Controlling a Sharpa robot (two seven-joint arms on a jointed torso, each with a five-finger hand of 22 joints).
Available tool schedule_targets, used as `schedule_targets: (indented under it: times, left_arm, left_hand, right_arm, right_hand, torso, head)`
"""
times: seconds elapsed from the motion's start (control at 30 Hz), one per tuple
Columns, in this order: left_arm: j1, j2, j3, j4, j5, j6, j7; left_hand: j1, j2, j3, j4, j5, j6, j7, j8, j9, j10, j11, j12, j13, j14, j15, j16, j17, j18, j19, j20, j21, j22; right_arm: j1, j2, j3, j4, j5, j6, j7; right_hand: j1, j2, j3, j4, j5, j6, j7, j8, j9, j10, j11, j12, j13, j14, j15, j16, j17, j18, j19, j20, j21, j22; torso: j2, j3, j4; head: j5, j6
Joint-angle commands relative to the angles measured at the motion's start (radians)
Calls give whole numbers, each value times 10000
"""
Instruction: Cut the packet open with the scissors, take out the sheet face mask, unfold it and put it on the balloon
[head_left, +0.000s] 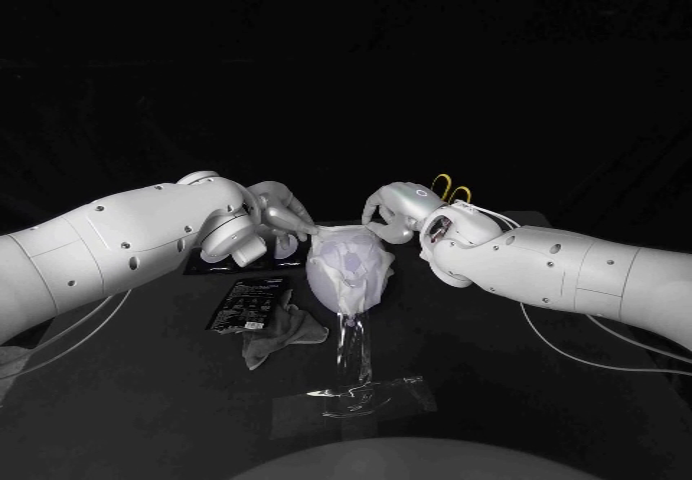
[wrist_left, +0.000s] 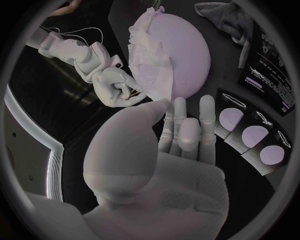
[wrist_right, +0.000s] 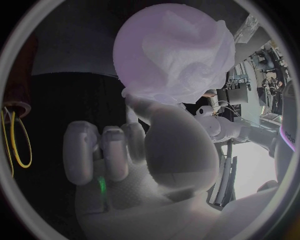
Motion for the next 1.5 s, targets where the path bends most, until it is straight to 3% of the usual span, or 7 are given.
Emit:
schedule_targets:
  times: [0.03,0.57,0.63,0.9,1.13,1.3,1.5]
  left_arm:
    - [31,-2,15,25,94,-146,116]
    - [84,-64,11,-35,107,-146,-60]
    - [88,-75,11,-72,107,-163,-76]
    - [91,-129,9,-83,115,-540,248]
    - [91,-220,7,-9,346,-1606,1476]
    - [87,-267,8,70,524,-2409,3013]
    - [67,-226,13,204,38,-2802,4355]
  left_hand:
    - [-153,-67,-56,83,37,-84,34,-114,-30,-77,10,61,21,-34,82,38,-37,114,-73,-14,-44,-20]
    - [-305,-324,-298,249,37,-222,112,-441,-120,-194,83,135,72,-149,151,44,-159,116,-103,44,-130,-88]
    - [-300,-344,-313,254,37,-237,121,-473,-128,-202,90,142,77,-154,156,45,-161,117,-103,49,-136,-94]
    - [-240,-325,-302,244,38,-187,112,-490,-124,-227,88,149,82,-248,162,40,-313,118,-106,59,-149,-106]
    - [-99,-393,-418,404,40,-201,306,-744,-104,-1192,429,-462,-211,-3321,501,-1024,-4240,39,-781,345,-936,-532]
    - [157,-416,-547,490,49,-133,391,-845,-10,-1352,585,-877,-511,-4209,676,-2166,-4883,55,-1182,716,-1981,-1201]
    - [497,-543,-627,235,30,113,319,-739,79,-1321,564,-1028,-623,-4112,647,-2235,-4975,115,-1025,762,-2063,-1298]
  right_arm:
    - [13,107,7,-131,1131,1009,-655]
    - [71,419,12,-518,2932,1113,-1120]
    - [88,436,12,-574,3116,958,-1120]
    - [144,443,11,-825,3456,732,-1036]
    - [193,370,11,-867,3649,533,-877]
    - [255,162,16,-640,3586,223,-436]
    - [345,-244,53,71,2858,-251,479]
  right_hand:
    - [-91,-28,69,-11,42,-65,-20,343,552,407,-74,50,1538,1042,-39,40,2627,-82,476,-33,-13,2254]
    - [-692,-270,-87,227,534,-530,81,305,706,187,21,-372,1234,1042,39,40,2627,-45,388,16,-191,2198]
    - [-1393,-527,-588,787,805,-1113,318,-101,613,-197,214,-1044,743,1042,186,40,2627,-28,335,110,-292,2167]
    - [-1736,-708,-1041,1343,947,-1911,771,-994,387,-1747,615,-3635,-1142,886,537,-219,2142,254,-360,426,-1718,1749]
    - [-1585,-702,-1090,1364,971,-1933,810,-1188,376,-1921,649,-3989,-1435,807,577,-347,1924,324,-508,498,-2023,1660]
    - [-1169,-688,-1036,1118,927,-1666,743,-1180,446,-1812,589,-3914,-1429,831,533,-316,1983,314,-448,504,-1932,1690]
    - [-596,-899,-1161,663,101,-1387,670,-1255,526,-1254,519,-3058,-848,971,469,-88,2387,179,-112,449,-1279,1895]
  torso:
    - [-2,0,-2]
    - [-1,-2,2]
    - [-5,2,-1]
    - [-10,8,-8]
    - [-6,14,-13]
    - [10,5,-8]
    - [18,4,-28]
  head:
    - [-1,4]
    - [36,19]
    - [37,19]
    - [39,44]
    - [22,67]
    - [24,99]
    - [33,122]
